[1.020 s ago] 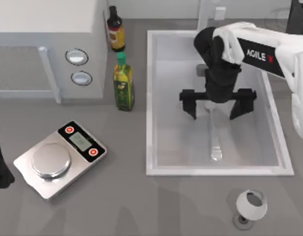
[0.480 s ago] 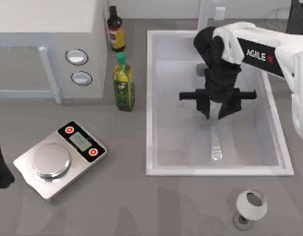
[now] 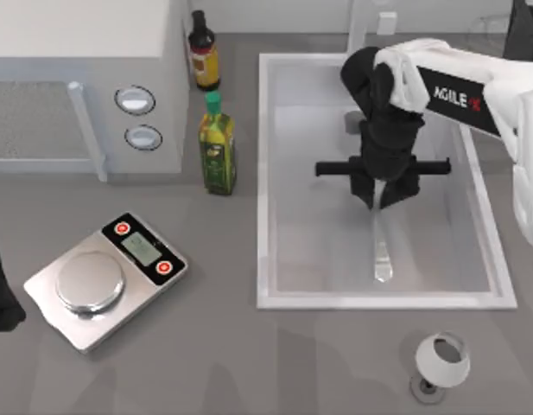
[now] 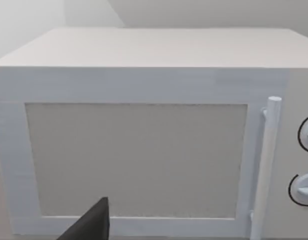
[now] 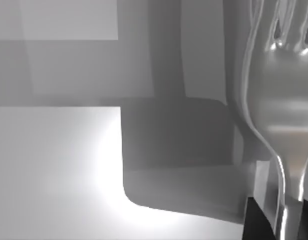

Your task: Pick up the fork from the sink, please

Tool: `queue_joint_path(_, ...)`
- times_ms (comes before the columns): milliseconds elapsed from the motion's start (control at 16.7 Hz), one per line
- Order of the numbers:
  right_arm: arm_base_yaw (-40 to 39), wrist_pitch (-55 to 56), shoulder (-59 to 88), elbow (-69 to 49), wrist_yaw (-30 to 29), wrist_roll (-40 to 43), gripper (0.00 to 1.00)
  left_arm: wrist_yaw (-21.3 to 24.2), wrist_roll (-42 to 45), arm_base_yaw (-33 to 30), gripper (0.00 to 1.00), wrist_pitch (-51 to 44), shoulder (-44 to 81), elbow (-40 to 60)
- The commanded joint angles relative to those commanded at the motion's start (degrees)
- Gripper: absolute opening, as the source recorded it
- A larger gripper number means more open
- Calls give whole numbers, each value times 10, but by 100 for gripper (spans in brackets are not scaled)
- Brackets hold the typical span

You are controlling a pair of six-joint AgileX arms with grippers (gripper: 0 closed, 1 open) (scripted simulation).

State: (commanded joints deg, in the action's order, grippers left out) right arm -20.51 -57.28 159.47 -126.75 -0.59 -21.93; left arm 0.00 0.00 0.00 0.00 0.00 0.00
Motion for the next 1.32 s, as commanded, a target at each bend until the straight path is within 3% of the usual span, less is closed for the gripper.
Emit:
queue_joint_path(300, 2, -46, -18, -46, -9, 5, 0, 0, 0, 0, 100, 0, 0, 0)
queue_joint_path(900, 3, -354, -2, -375, -9, 6, 0, 0, 0, 0, 100, 0, 0, 0)
queue_joint_path(1320, 3, -369, -5, -390, -8, 6, 0, 0, 0, 0, 100, 0, 0, 0)
